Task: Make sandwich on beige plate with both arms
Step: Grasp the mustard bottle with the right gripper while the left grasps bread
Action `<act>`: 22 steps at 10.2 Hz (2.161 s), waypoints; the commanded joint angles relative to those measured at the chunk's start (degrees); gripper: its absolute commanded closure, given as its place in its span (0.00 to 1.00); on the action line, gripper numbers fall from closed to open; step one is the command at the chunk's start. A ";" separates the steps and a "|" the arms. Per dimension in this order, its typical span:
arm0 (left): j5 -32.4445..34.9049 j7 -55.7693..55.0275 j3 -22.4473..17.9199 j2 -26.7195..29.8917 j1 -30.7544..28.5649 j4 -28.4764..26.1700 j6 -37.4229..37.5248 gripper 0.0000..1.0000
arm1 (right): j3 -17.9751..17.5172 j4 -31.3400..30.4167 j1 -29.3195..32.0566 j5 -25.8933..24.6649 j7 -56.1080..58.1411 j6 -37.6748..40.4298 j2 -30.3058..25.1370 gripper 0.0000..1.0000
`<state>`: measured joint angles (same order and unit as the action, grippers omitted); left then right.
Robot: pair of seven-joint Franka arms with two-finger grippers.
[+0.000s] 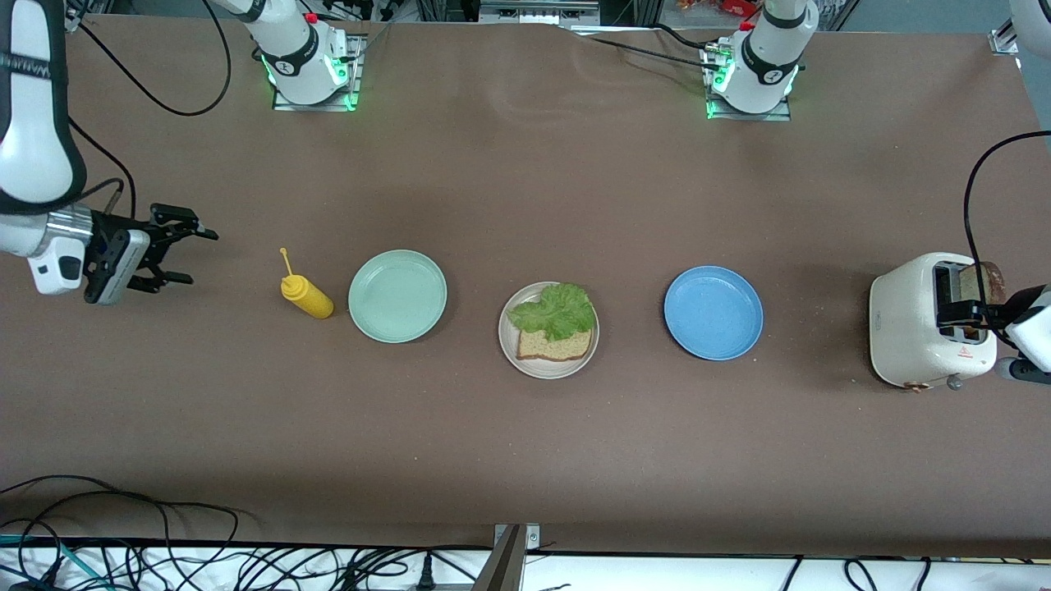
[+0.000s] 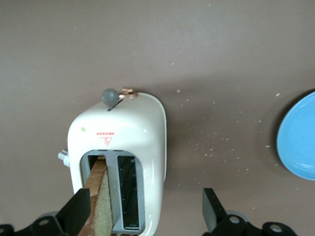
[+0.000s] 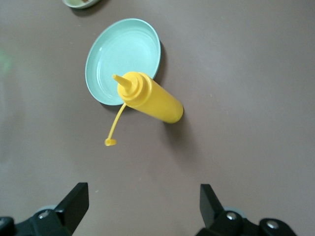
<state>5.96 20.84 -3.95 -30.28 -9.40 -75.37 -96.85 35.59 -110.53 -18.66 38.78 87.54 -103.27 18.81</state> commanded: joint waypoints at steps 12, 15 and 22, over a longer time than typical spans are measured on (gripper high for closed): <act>1.95 10.27 0.70 0.31 -8.00 -7.77 -7.65 0.00 | -1.40 5.41 4.25 36.54 50.79 14.94 23.55 0.00; 2.04 10.62 0.78 0.31 -7.91 -8.74 -7.48 0.37 | -2.97 6.56 3.98 38.21 51.94 15.47 24.87 0.00; 2.21 12.64 0.61 0.48 -7.91 -8.04 -7.48 1.00 | -5.01 6.38 4.07 38.57 51.77 15.64 24.61 0.94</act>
<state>6.20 32.38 -3.73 -30.68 -16.96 -83.04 -104.09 30.84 -105.23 -15.31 76.26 138.85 -88.87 42.85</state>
